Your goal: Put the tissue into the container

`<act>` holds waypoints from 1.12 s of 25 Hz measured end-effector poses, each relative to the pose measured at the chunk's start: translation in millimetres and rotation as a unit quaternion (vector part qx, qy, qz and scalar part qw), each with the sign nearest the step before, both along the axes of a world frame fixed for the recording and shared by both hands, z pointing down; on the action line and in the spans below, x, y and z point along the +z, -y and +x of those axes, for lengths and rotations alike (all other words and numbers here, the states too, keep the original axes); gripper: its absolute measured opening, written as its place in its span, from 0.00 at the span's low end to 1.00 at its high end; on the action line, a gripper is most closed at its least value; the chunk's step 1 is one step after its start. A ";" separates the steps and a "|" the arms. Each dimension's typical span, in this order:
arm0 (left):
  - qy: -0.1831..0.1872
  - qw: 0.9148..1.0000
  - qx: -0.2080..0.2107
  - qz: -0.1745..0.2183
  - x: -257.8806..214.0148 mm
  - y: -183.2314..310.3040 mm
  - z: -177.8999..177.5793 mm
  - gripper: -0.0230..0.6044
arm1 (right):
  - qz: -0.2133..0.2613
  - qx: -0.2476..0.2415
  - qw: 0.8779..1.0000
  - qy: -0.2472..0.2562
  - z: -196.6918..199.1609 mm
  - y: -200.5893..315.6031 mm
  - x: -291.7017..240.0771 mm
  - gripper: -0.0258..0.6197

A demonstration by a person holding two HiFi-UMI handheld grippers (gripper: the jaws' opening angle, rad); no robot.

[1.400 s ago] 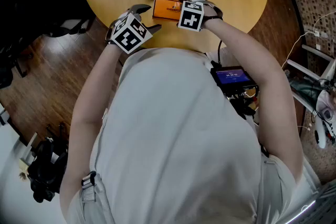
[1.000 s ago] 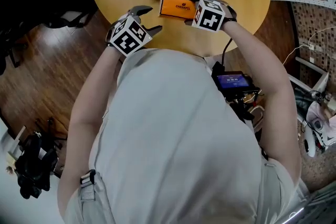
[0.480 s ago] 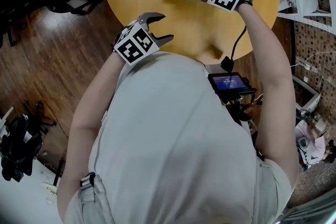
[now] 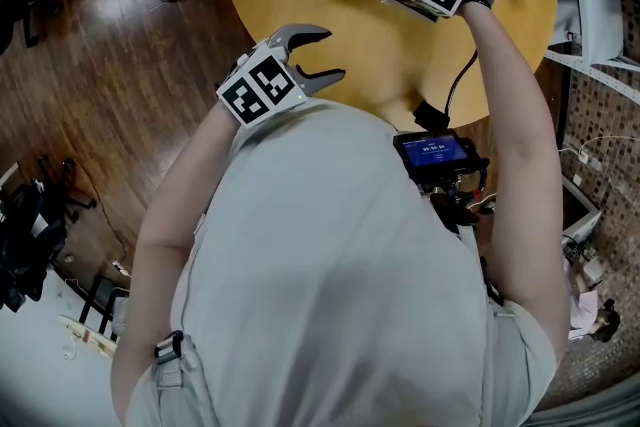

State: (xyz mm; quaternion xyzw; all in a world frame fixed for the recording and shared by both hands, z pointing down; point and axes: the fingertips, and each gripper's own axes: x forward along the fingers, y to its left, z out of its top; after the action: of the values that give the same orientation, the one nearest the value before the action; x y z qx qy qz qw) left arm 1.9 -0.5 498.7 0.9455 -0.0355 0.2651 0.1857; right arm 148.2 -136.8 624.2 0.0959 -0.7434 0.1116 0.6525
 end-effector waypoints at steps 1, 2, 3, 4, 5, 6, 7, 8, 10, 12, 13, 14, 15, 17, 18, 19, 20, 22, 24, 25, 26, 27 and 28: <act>0.001 1.000 0.000 0.001 0.4 1.1 -0.5 0.47 | -0.001 0.006 1.000 0.000 0.8 -0.8 0.1 0.68; 0.001 1.000 0.000 0.002 0.4 2.6 -0.6 0.47 | 0.001 0.010 1.000 0.000 1.7 -0.9 -1.2 0.69; 0.001 1.000 0.001 0.004 -0.1 4.4 -0.1 0.47 | 0.004 0.015 1.000 0.000 2.9 -1.2 -4.3 0.70; -0.001 1.000 0.001 0.007 -1.2 6.4 0.6 0.47 | 0.009 0.023 1.000 0.003 4.3 -1.6 -9.4 0.70; -0.002 1.000 0.001 0.009 -2.6 8.5 1.6 0.47 | 0.018 0.033 0.999 0.011 4.9 -1.2 -17.2 0.70; -0.003 1.000 0.000 0.012 -3.9 10.4 2.7 0.47 | 0.033 0.044 0.998 0.025 4.0 0.1 -28.4 0.70; -0.003 1.000 0.000 0.015 -5.1 11.7 3.8 0.46 | 0.053 0.056 0.996 0.048 1.2 1.2 -42.8 0.70; -0.003 1.000 0.001 0.018 -6.5 12.2 5.3 0.46 | 0.077 0.069 0.992 0.078 -3.2 1.0 -59.7 0.69; -0.008 1.000 0.006 0.021 -11.9 11.6 9.3 0.46 | 0.123 0.091 0.977 0.150 -15.1 -7.6 -97.6 0.56; -0.023 0.999 0.007 0.022 -22.0 11.6 14.2 0.45 | 0.149 0.109 0.958 0.219 -29.7 -26.6 -132.9 0.52; -0.035 0.999 0.003 0.022 -28.7 13.2 16.9 0.44 | 0.155 0.121 0.948 0.250 -36.9 -37.2 -148.1 0.52; -0.049 0.999 -0.003 0.020 -36.0 15.8 19.9 0.43 | 0.161 0.135 0.937 0.279 -42.5 -46.7 -161.5 0.52; -0.064 0.998 -0.011 0.020 -43.9 19.0 23.6 0.42 | 0.167 0.150 0.925 0.306 -45.9 -54.9 -173.5 0.51; -0.091 0.995 -0.025 0.028 -60.2 26.1 33.5 0.40 | 0.179 0.181 0.899 0.356 -48.2 -69.2 -197.1 0.41; -0.102 0.994 -0.029 0.036 -68.0 29.1 38.9 0.38 | 0.183 0.194 0.886 0.379 -48.3 -76.5 -208.6 0.37; -0.111 0.992 -0.033 0.048 -75.3 31.9 43.8 0.35 | 0.187 0.203 0.875 0.397 -47.9 -83.8 -219.0 0.32; -0.116 0.991 -0.037 0.060 -81.6 34.5 47.6 0.32 | 0.192 0.210 0.867 0.409 -47.2 -91.0 -227.6 0.27; -0.117 0.988 -0.054 0.084 -89.9 40.5 50.9 0.22 | 0.204 0.216 0.859 0.416 -44.2 -103.5 -239.2 0.15; -0.114 0.986 -0.070 0.102 -94.5 45.6 51.0 0.06 | 0.220 0.217 0.857 0.412 -40.1 -112.4 -246.9 0.04; -0.116 0.985 -0.073 0.105 -96.8 45.9 51.4 0.04 | 0.227 0.217 0.856 0.412 -38.7 -116.6 -250.7 0.04; -0.119 0.985 -0.073 0.106 -99.1 44.5 52.4 0.04 | 0.233 0.217 0.853 0.413 -38.0 -121.0 -254.6 0.04; -0.121 0.984 -0.070 0.106 -100.8 41.9 53.7 0.04 | 0.238 0.215 0.851 0.416 -38.0 -125.3 -258.3 0.04; -0.122 0.984 -0.067 0.106 -101.9 39.3 55.1 0.04 | 0.243 0.213 0.849 0.419 -38.5 -129.0 -261.5 0.04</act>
State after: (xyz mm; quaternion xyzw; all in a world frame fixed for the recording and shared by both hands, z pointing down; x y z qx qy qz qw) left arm 57.0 -39.8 396.9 0.9807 -0.1037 0.1290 0.1044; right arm 109.7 -7.8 362.8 0.3517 -0.9107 0.0934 0.1953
